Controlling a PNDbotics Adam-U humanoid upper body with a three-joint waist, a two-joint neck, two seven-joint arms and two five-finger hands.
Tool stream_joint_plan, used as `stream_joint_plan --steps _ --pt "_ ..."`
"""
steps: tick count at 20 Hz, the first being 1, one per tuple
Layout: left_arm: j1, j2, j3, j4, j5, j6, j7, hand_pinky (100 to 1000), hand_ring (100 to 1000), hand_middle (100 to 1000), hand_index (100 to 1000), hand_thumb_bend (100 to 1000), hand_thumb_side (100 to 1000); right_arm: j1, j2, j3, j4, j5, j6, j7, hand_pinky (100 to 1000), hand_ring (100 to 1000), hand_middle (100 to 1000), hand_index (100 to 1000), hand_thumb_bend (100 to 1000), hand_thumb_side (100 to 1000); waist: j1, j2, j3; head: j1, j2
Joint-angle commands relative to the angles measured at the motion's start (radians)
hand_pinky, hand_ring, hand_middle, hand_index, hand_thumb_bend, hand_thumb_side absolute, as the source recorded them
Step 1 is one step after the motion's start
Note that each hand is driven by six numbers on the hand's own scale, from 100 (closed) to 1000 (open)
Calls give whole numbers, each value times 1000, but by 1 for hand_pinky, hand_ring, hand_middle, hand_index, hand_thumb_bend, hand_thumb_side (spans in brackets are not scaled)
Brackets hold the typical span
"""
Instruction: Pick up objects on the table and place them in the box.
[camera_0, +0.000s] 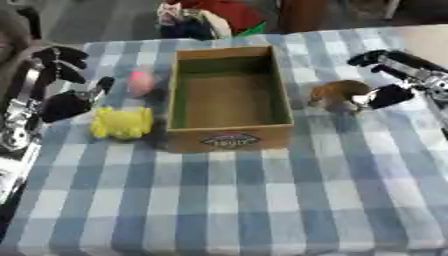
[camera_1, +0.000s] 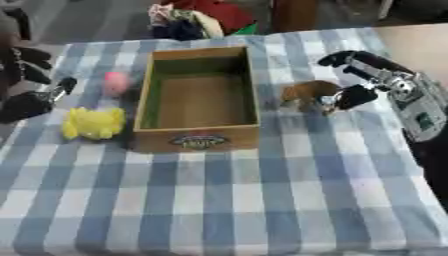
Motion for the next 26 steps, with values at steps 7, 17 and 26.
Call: stream_joint_plan --steps 7,17,26 --pt "-16 14 3 -22 8 -2 -5 643 506 549 689 502 175 -29 10 -24 77 57 -18 -14 753 801 756 829 240 242 0 -12 4 -5 5" --pt "-14 15 3 -22 8 -2 -6 643 507 550 689 501 176 -24 3 -33 60 69 -30 -32 434 366 285 385 100 100 1 -13 2 -3 5" --pt "-12 19 5 -21 8 -1 -4 644 508 550 689 500 176 -63 -25 -6 -82 1 -38 -46 404 341 258 366 100 100 -1 -16 -2 -2 5"
